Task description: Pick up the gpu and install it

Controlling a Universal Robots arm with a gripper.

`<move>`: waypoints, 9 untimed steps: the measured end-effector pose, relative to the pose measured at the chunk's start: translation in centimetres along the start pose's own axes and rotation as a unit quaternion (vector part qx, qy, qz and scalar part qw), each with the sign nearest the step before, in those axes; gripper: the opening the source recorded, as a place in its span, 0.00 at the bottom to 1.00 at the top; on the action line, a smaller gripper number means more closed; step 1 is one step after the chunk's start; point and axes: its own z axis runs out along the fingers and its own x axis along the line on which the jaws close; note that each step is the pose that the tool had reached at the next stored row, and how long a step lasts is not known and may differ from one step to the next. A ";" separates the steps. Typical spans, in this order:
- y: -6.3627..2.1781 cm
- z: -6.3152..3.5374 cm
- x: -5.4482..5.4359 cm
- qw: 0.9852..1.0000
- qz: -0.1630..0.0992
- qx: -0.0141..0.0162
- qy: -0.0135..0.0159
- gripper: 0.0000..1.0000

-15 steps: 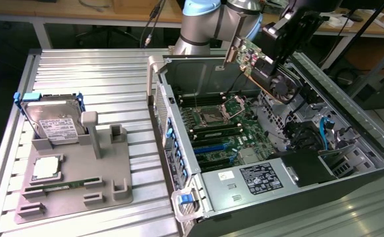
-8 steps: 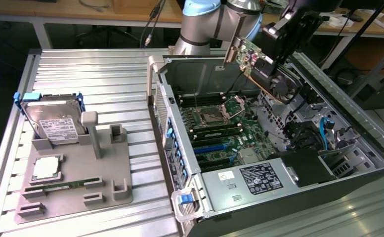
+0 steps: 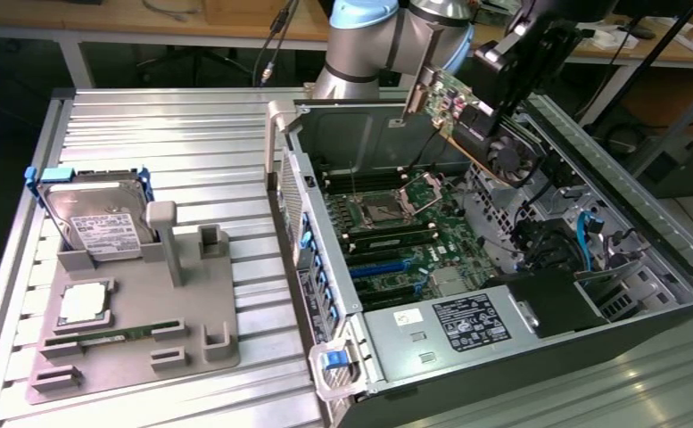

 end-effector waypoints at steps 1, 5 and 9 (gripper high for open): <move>0.00 0.00 0.0 1.000 -0.001 0.000 0.000 0.27; 0.00 0.00 0.0 1.000 -0.003 0.000 0.000 0.27; 0.00 0.00 0.0 1.000 -0.005 0.000 0.000 0.27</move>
